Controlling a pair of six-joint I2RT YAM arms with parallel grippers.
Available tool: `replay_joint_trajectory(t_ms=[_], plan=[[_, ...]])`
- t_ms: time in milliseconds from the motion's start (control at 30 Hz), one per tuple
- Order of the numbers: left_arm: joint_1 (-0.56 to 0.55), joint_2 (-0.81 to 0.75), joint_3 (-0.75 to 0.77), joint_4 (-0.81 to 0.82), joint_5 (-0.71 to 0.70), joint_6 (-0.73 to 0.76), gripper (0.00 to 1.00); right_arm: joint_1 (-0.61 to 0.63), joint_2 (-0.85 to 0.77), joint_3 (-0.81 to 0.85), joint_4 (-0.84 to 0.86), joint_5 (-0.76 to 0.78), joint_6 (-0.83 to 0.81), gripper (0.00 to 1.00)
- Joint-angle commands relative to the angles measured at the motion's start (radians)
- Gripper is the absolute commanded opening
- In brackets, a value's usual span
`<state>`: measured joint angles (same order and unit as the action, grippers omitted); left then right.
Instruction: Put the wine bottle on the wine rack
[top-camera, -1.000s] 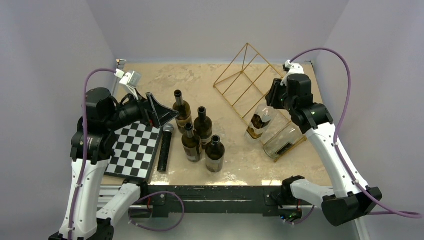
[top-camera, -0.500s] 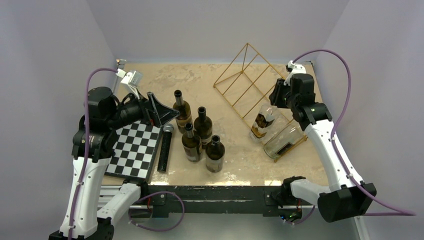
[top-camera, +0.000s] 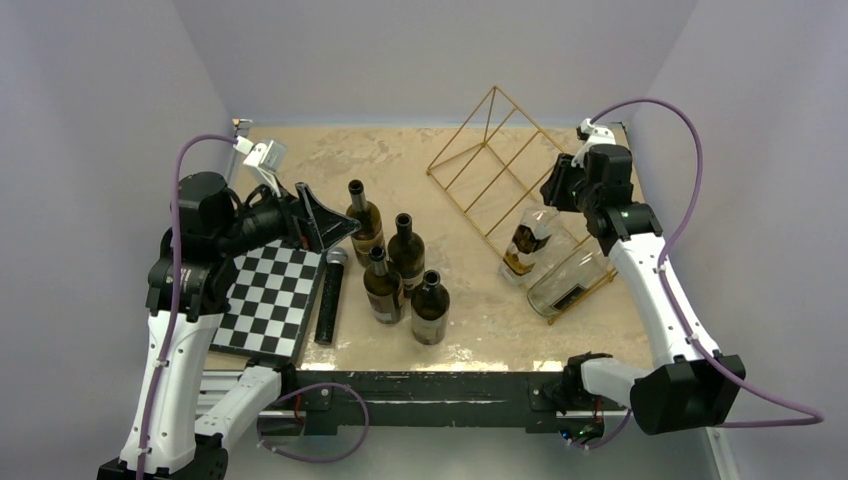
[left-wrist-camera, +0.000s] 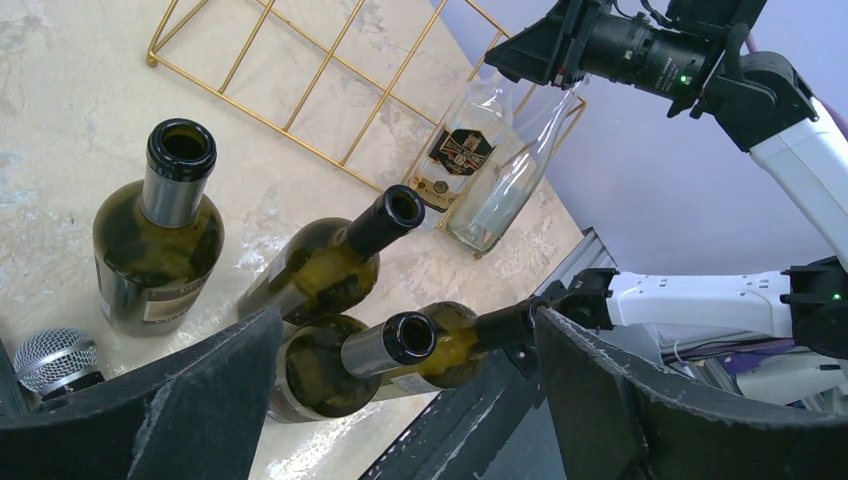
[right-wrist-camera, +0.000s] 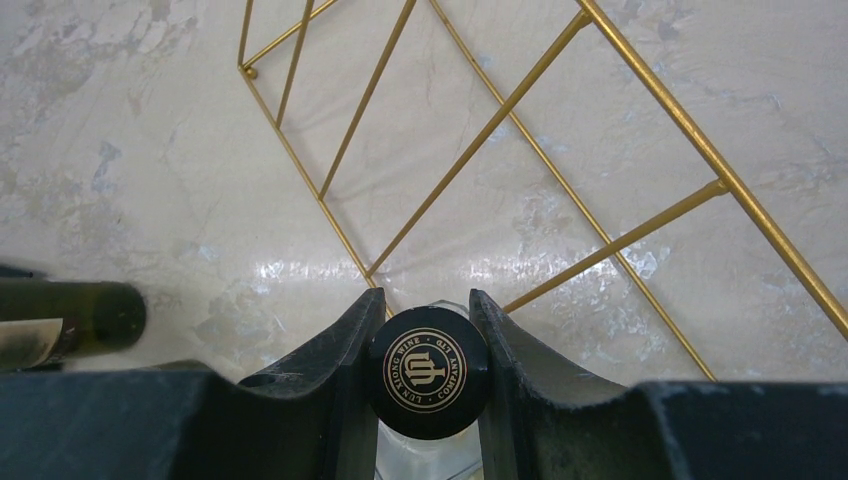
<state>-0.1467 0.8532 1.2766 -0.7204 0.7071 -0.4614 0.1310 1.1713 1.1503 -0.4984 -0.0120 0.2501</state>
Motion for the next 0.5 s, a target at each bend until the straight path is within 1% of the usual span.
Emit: replay_joint_trajectory(t_ms=[0,167,267,367,467], plan=[[-0.005,-0.006,-0.013,0.029,0.017,-0.008,0.99,-0.024,0.021,-0.009,0.122,-0.04,0.017,0.02],[-0.005,-0.009,-0.013,0.025,0.012,-0.003,0.99,-0.049,0.013,-0.051,0.15,-0.046,0.039,0.06],[-0.005,-0.009,-0.015,0.025,0.012,-0.003,0.99,-0.052,-0.005,-0.075,0.154,-0.05,0.046,0.12],[-0.005,-0.009,-0.021,0.026,0.011,-0.002,0.99,-0.054,-0.024,-0.105,0.159,-0.039,0.061,0.2],[-0.005,-0.008,-0.025,0.026,0.011,-0.002,0.99,-0.056,-0.037,-0.143,0.162,-0.008,0.088,0.26]])
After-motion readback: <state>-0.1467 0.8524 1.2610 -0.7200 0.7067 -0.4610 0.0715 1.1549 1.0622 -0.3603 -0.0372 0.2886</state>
